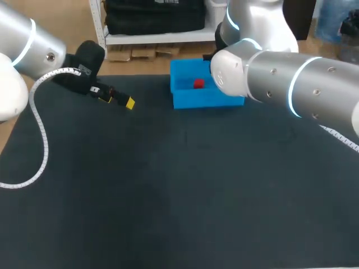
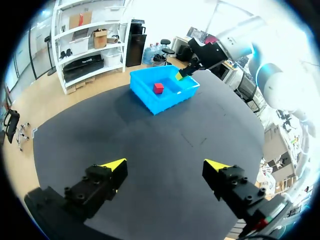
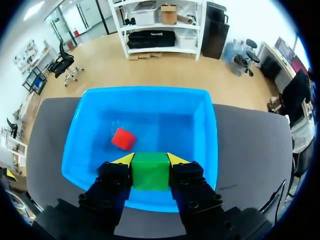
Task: Use the left arm to pick the red cube and place it into the blue plastic box first, then use the right arm to grasp the green cube and put it into the same blue plastic box after the first action is fully finished.
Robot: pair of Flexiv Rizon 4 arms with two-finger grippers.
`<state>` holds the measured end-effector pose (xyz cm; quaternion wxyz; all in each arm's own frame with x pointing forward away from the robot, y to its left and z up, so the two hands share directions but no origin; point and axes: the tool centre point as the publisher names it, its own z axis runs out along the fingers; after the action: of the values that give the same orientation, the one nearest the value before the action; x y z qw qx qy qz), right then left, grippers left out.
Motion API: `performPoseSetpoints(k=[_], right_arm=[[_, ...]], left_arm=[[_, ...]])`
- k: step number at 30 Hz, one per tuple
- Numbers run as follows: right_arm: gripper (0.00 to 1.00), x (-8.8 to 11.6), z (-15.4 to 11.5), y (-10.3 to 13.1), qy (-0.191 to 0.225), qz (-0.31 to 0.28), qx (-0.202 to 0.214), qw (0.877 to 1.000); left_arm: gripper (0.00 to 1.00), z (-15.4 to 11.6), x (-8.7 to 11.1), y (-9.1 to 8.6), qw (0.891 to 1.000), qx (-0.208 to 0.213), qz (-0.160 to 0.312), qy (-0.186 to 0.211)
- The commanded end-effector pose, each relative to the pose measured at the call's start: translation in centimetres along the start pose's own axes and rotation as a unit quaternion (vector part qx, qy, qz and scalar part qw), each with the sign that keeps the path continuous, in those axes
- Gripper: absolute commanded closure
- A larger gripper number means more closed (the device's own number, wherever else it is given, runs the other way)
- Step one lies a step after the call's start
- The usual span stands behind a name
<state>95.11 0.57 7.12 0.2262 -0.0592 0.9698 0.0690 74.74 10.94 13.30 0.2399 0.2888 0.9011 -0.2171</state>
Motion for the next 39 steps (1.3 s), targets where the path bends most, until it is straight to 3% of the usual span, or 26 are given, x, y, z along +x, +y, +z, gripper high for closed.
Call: performPoseSetpoints(k=[1, 23, 39], right_arm=[[0.00, -0.6, 0.4, 0.2, 0.004, 0.000, 0.007, 1.000], [0.00, -1.7, -1.0, 0.0, -0.013, 0.016, 0.000, 1.000], [0.00, -4.8, -5.3, 1.1, -0.051, 0.014, -0.013, 0.999]], left_arm=[[0.00, 0.0, 0.1, 0.0, 1.000, 0.000, 0.000, -0.002], [0.00, 0.0, 0.1, 0.0, 1.000, 0.000, 0.000, -0.002], [0.00, 0.0, 0.1, 0.0, 1.000, 0.000, 0.000, -0.002]])
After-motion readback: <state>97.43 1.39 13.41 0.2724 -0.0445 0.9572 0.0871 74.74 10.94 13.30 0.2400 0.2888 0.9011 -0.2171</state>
